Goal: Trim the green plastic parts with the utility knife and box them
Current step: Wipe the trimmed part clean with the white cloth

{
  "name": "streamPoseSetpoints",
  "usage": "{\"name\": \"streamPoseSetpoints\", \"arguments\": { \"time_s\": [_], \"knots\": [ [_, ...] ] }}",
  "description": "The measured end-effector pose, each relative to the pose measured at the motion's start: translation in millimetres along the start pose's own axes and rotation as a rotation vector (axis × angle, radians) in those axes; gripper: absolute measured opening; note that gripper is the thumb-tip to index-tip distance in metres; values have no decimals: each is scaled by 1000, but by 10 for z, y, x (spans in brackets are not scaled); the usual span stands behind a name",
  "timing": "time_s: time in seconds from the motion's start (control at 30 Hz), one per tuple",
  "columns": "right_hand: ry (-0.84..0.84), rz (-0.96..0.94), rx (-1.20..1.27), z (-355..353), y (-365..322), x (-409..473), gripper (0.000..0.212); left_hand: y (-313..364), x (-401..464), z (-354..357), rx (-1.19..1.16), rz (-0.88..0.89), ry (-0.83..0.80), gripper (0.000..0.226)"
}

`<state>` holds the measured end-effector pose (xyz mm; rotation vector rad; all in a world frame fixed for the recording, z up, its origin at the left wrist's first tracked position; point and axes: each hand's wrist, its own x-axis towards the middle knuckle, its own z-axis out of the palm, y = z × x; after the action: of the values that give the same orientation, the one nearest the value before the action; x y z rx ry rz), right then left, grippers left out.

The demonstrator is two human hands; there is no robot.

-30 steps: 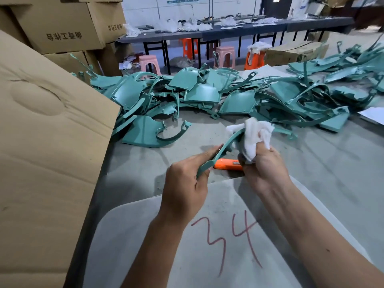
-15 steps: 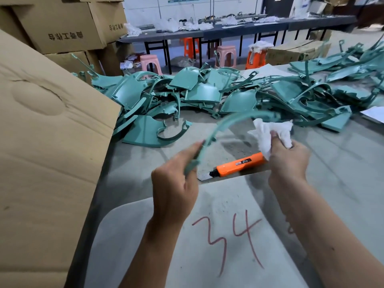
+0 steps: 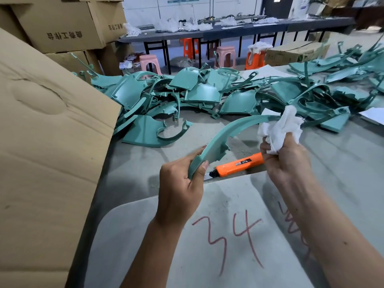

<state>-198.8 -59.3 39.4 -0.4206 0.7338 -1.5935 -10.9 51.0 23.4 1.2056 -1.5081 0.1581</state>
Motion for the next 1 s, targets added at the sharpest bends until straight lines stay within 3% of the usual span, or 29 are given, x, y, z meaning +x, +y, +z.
{"name": "streamPoseSetpoints", "arguments": {
  "time_s": [0.17, 0.27, 0.33, 0.43, 0.53, 0.6, 0.73, 0.83, 1.0],
  "knots": [
    [14, 39, 30, 59, 105, -76, 28, 4, -22, 31, -27, 6, -23, 8],
    [-46, 2, -128, 86, 249, -169, 41, 106, -70, 130, -38, 1, -123, 42],
    [-50, 2, -146, 102, 292, -217, 40, 169, -76, 180, -13, 12, -149, 48],
    [-35, -14, -189, 108, 261, -245, 34, 172, -71, 178, -21, -49, -83, 38],
    [58, 21, -147, 113, 269, -290, 14, 124, -71, 144, 30, -146, 51, 7],
    [66, 13, -106, 127, 273, -290, 19, 108, -65, 134, 77, -187, 87, 14],
    [-88, -154, -390, 140, 280, -308, 22, 114, -80, 172, 40, -110, -18, 7],
    [-280, -204, -501, 91, 325, -336, 19, 122, -88, 167, 6, -75, -6, 9],
    [-475, -327, -715, 35, 382, -257, 8, 58, -93, 132, -95, -324, 79, 27]
  ]
}}
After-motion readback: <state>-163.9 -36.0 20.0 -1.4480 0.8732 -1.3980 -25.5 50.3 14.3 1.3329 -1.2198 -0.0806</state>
